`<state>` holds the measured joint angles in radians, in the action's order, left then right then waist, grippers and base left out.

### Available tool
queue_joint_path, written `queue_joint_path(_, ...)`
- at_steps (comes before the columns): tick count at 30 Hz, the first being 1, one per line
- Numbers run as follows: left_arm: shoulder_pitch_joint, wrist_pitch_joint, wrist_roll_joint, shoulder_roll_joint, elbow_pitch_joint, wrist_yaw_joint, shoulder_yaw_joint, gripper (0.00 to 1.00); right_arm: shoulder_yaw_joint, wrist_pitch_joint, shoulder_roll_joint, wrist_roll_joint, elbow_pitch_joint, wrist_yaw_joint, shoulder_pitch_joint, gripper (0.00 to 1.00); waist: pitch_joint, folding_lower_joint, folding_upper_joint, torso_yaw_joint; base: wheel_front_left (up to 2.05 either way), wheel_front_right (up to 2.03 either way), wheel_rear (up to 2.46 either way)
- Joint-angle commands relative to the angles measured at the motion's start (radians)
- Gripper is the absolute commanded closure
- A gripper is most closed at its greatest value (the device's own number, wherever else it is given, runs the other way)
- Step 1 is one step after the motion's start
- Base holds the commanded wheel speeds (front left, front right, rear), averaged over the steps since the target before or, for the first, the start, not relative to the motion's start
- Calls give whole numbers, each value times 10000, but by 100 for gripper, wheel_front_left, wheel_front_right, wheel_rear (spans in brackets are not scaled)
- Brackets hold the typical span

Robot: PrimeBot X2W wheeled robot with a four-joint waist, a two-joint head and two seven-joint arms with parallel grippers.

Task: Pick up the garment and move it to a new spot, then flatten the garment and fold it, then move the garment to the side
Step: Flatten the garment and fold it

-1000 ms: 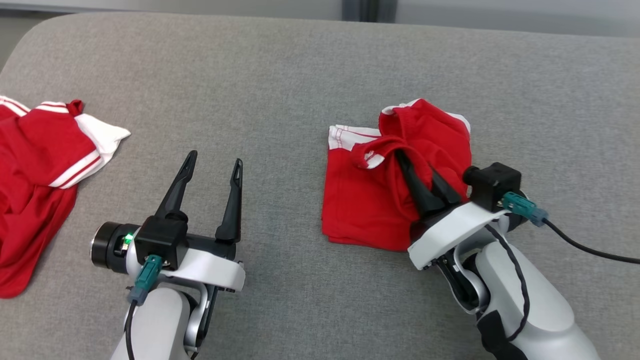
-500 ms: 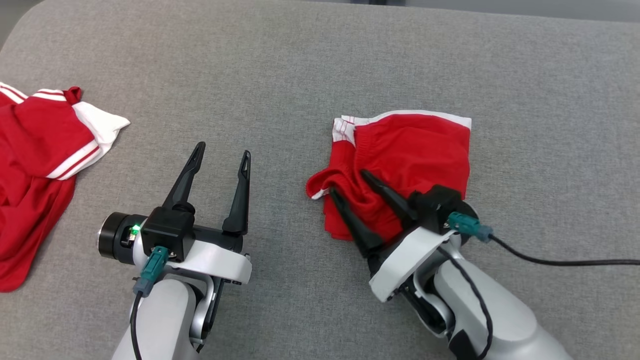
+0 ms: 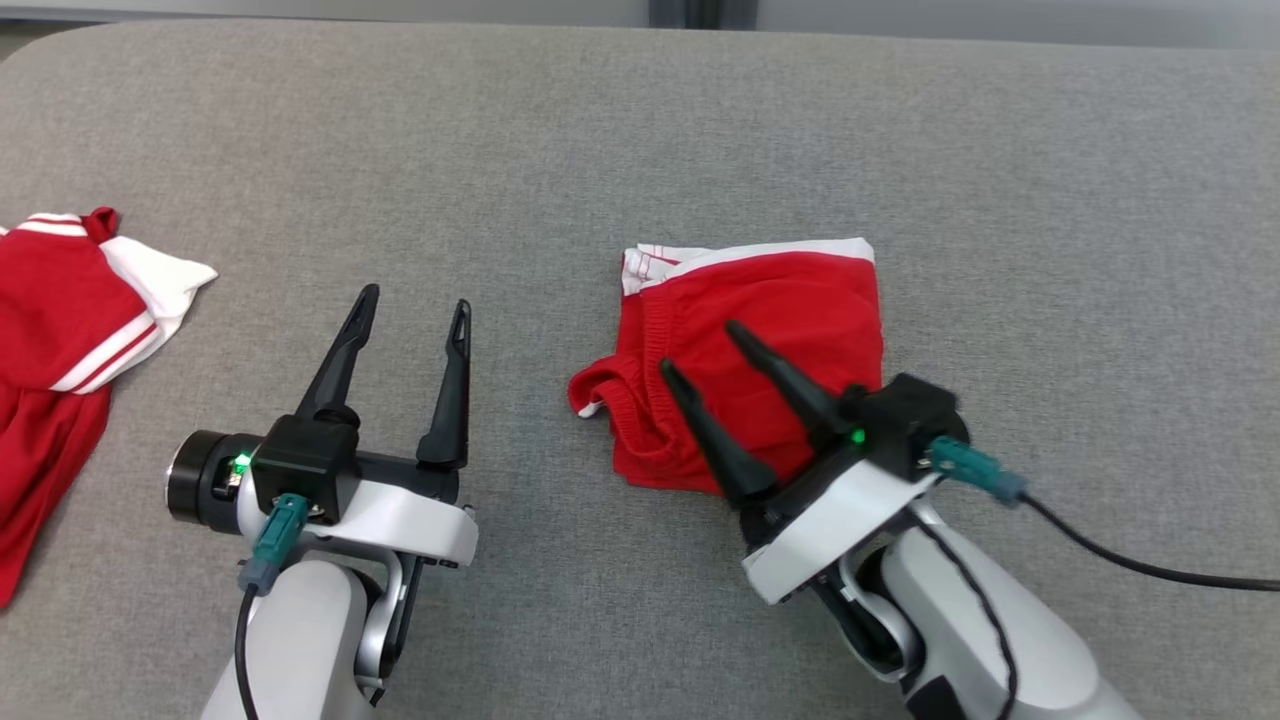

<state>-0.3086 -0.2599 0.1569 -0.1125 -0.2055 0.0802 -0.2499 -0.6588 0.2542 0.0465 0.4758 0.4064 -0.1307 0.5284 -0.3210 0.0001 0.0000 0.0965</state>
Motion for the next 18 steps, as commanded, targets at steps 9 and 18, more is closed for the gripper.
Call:
queue_joint_path(9,147,-33,170,-299,263,308,399,0,3495,118,68,-1398,-1100,-4,-1184,0,399,-1,0,-465,0,0,0)
queue_joint_path(18,546,25,249,-501,507,486,542,0,5877,-133,65,-2527,-1786,-4,-2228,0,789,-1,0,-755,0,0,0)
